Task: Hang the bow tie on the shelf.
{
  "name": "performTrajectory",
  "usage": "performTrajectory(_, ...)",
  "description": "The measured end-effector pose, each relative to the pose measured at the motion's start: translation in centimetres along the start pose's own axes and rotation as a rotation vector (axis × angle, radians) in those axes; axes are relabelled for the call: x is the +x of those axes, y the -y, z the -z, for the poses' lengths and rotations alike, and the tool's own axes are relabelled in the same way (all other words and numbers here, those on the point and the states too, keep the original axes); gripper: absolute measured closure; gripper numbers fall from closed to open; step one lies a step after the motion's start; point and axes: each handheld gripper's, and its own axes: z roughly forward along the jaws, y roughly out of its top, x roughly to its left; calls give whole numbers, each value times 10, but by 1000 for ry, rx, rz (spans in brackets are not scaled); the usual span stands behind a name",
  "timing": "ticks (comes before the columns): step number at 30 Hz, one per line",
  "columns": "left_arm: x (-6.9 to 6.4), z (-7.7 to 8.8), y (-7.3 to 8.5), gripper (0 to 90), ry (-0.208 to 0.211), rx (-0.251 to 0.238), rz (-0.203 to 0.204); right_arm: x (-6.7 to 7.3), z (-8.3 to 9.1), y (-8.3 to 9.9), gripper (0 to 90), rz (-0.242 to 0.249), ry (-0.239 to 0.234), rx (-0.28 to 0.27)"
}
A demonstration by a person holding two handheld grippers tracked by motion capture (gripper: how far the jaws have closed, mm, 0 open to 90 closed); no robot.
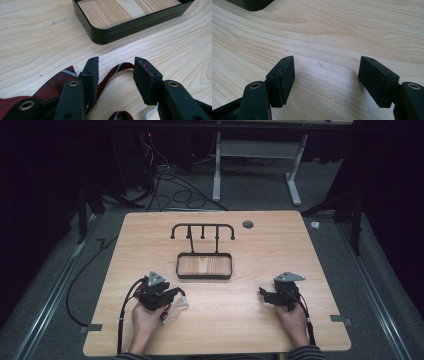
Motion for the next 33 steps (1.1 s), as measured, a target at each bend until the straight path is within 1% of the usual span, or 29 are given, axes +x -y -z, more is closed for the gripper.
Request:
performTrajectory(5, 1, -5, 1, 598, 3, 21, -1, 0, 0, 0, 307, 0, -1, 0)
performTrajectory(6, 2, -8, 1, 604, 9, 30, 6, 0, 0, 0, 307, 0, 0, 0)
performTrajectory(7, 2, -9, 1, 609, 9, 33, 3, 0, 0, 0, 307, 0, -1, 0)
performTrajectory(17, 3, -16, 3, 669, 8, 53, 8, 0, 0, 0, 307, -2, 0, 0)
performTrajectory(19, 3, -16, 3, 700, 7, 54, 6, 0, 0, 0, 307, -1, 0, 0)
performTrajectory(22, 5, -15, 3, 769, -7, 55, 10, 0, 0, 0, 307, -2, 0, 0)
performTrajectory(23, 5, -15, 2, 790, -24, 62, 0, 0, 0, 0, 307, 0, 0, 0)
performTrajectory(24, 5, -15, 2, 806, -24, 62, 0, 0, 0, 0, 307, -1, 0, -1)
performTrajectory(27, 3, -15, 1, 829, -44, 80, -24, 0, 0, 0, 307, -1, 0, 0)
performTrajectory(28, 3, -15, -1, 847, -50, 94, -32, 0, 0, 0, 307, -1, 0, 0)
performTrajectory(31, 3, -14, -1, 888, -51, 101, -33, 0, 0, 0, 307, -2, 0, -1)
performTrajectory(33, 4, -14, -1, 892, -46, 104, -30, 0, 0, 0, 307, -2, 0, -1)
